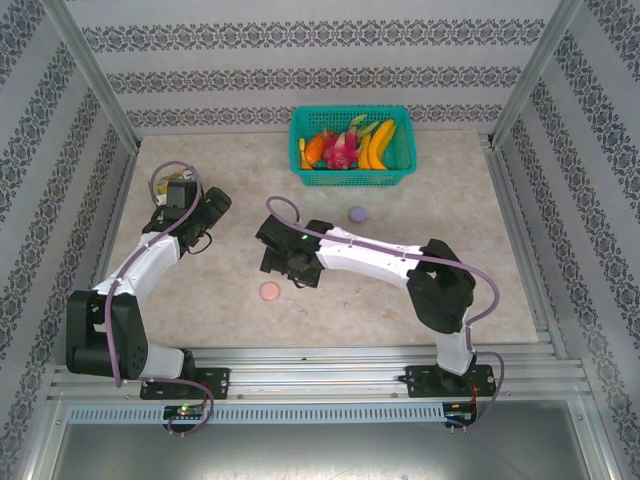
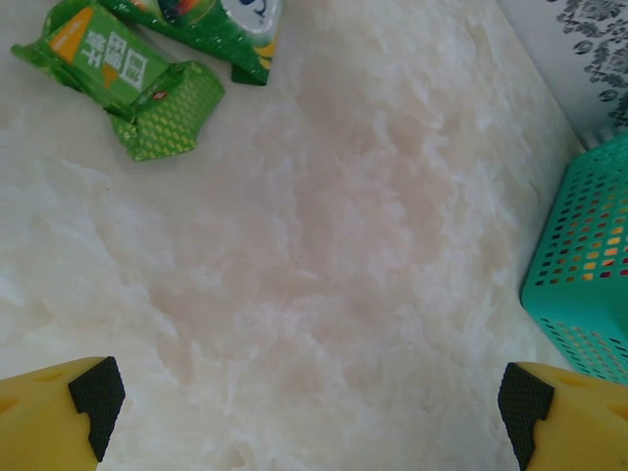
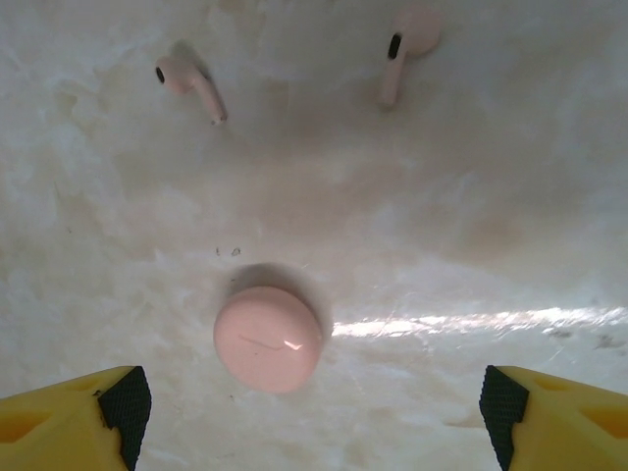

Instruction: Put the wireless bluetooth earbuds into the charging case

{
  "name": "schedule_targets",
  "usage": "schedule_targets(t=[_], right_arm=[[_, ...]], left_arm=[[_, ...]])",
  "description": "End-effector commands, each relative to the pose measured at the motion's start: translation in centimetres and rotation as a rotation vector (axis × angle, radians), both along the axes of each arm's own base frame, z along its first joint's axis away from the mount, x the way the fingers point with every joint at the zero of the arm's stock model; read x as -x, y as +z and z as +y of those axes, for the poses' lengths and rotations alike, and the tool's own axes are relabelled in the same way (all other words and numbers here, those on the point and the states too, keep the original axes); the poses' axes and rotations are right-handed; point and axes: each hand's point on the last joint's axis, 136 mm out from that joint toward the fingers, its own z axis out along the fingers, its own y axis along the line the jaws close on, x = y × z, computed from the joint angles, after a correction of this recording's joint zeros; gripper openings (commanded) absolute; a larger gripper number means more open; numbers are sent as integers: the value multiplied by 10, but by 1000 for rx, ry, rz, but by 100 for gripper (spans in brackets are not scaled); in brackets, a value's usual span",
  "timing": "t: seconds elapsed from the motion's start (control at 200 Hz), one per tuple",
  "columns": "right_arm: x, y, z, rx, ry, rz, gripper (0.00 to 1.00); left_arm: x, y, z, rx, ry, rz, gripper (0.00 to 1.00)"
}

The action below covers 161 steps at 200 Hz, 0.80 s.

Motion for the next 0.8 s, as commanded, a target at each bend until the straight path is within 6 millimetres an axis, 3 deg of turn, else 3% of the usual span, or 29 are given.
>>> schedule_targets(t=[0.0, 0.355, 0.799], right_arm=[[16, -8, -1, 91, -39, 64, 90], [24, -34, 29, 163, -8, 117, 89], [22, -61, 46, 176, 13, 164, 83]], left_arm=[[-2, -3, 7, 42, 35, -19, 100], [8, -19, 25, 84, 72, -10, 100], [15, -32, 37, 117, 96, -10, 100]])
